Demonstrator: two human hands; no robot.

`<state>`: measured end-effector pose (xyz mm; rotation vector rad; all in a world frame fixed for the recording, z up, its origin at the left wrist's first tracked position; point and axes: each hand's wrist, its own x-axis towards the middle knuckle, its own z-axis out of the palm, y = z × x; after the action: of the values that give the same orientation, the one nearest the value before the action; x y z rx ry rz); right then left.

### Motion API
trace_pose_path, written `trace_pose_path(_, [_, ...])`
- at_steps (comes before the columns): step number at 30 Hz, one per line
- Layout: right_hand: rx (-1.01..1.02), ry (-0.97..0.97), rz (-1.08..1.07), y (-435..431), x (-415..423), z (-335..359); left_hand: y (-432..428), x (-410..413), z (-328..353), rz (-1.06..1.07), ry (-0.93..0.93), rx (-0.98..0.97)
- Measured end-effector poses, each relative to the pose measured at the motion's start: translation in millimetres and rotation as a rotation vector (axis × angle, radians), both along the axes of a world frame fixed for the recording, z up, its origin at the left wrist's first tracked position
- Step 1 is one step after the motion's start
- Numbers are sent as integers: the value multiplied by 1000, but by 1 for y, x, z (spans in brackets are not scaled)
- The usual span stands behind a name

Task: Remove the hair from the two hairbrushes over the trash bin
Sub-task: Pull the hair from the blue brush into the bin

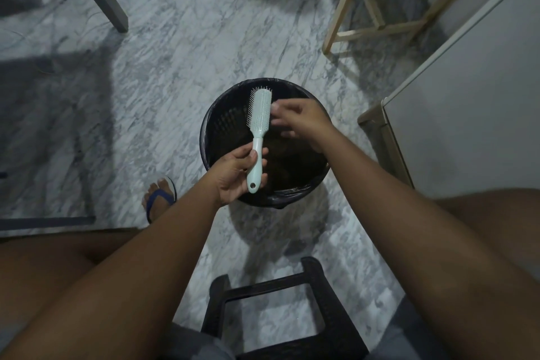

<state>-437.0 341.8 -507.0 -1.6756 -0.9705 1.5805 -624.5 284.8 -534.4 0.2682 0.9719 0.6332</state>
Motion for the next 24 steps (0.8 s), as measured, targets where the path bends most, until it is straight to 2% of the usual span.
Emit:
trace_pose_path(2, [33, -11, 177, -13, 5, 0, 1, -2, 3, -12, -32, -14])
trace_pose_path(4, [75, -60, 211, -11, 10, -1, 2, -6, 6, -37, -84, -38])
trace_pose_path(8, [157, -39, -10, 5, 18, 10, 9, -14, 11, -99, -151, -53])
trace_pose_path(10, [134, -40, -109, 16, 22, 9, 10, -14, 12, -97, -165, -54])
trace_pose_path(11, [111, -84, -84, 20, 22, 7, 11, -13, 12, -96, -167, -55])
trace_pose_path(13, [134, -301, 151, 21, 24, 2, 11, -9, 12, -104, -162, -61])
trace_pose_path(15, [262, -566, 421, 17, 22, -7, 10, -6, 13, -128, -142, -58])
trace_pose_path(16, [328, -621, 440, 14, 21, -10, 9, -4, 14, -145, -131, -54])
trace_pose_path(18, [434, -570, 279, 16, 20, -14, 7, -2, 16, -176, -120, -44])
trace_pose_path(20, [458, -511, 152, 20, 22, -10, 6, -4, 17, -187, -118, -42])
trace_pose_path(22, [404, -579, 107, 22, 24, -7, 5, -6, 16, -197, -115, -48])
trace_pose_path(24, [283, -555, 24, 24, 24, -6, 5, -7, 15, -210, -96, -56])
